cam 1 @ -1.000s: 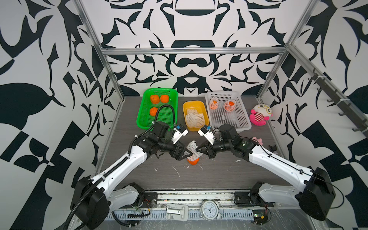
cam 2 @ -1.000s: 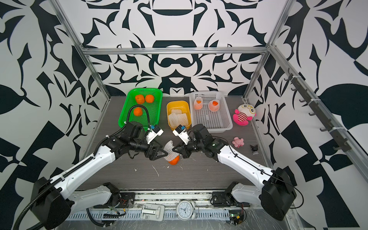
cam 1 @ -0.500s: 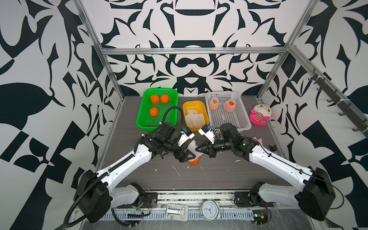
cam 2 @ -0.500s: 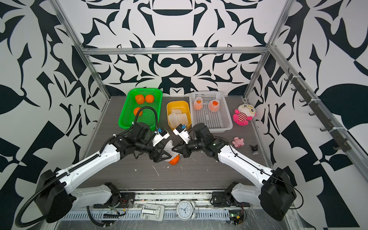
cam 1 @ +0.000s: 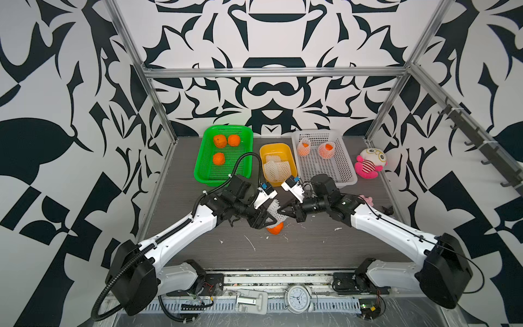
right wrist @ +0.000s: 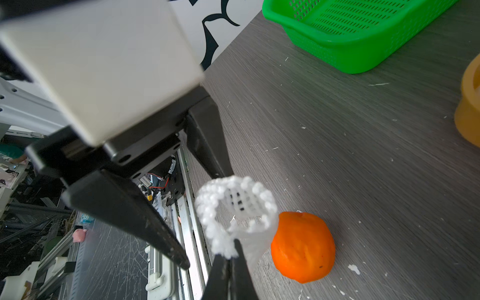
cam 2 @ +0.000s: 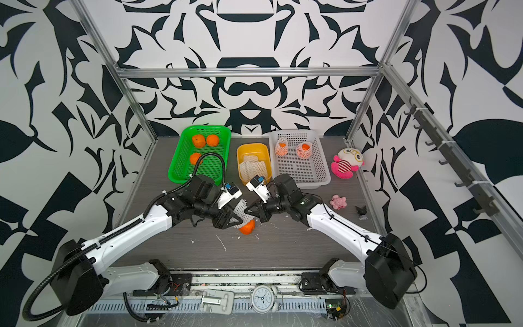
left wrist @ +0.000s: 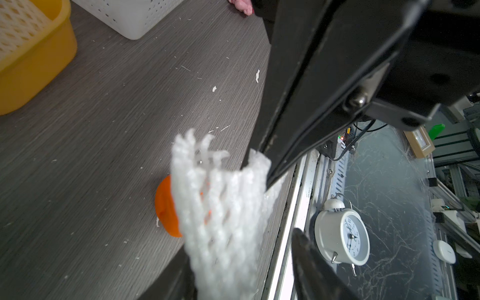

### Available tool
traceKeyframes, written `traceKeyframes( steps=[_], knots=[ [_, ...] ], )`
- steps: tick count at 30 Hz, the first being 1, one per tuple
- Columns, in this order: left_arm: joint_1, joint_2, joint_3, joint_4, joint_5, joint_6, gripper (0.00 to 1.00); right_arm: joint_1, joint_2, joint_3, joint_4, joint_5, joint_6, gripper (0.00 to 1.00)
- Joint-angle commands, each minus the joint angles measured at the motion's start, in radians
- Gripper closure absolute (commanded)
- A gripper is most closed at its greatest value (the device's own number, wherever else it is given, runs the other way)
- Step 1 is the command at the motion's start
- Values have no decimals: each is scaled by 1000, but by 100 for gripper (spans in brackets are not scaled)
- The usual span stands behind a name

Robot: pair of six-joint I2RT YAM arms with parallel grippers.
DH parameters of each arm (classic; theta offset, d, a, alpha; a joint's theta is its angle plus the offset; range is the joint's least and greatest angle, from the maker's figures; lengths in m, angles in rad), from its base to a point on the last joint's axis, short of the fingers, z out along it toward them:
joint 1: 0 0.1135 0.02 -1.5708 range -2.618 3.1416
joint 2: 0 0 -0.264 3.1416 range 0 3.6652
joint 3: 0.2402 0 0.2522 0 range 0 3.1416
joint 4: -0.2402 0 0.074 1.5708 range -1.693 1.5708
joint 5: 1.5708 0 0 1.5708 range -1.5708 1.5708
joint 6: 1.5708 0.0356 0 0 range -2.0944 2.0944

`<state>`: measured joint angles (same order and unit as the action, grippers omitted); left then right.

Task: Remove foam nets from oranges
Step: Remove the foam net from the orange.

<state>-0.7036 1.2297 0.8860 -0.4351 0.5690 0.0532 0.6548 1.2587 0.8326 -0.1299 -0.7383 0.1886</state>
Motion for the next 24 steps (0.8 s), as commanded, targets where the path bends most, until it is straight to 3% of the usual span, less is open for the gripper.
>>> traceKeyframes(
  steps=[1,11,15,19,24],
  knots=[
    [-2,-5,1,-20,22,-24,52,-4,-4,48,41,-13,10,100],
    [4,13,22,-21,-32,-187,78,-12,-9,71,13,24,-4,95],
    [27,14,24,14,-31,-298,87,-22,-26,90,-29,58,-15,84],
    [70,14,10,99,24,-473,90,-52,-101,88,-64,157,-10,67],
    [104,37,-17,282,148,-688,92,-65,-231,-15,69,280,106,51]
  ],
)
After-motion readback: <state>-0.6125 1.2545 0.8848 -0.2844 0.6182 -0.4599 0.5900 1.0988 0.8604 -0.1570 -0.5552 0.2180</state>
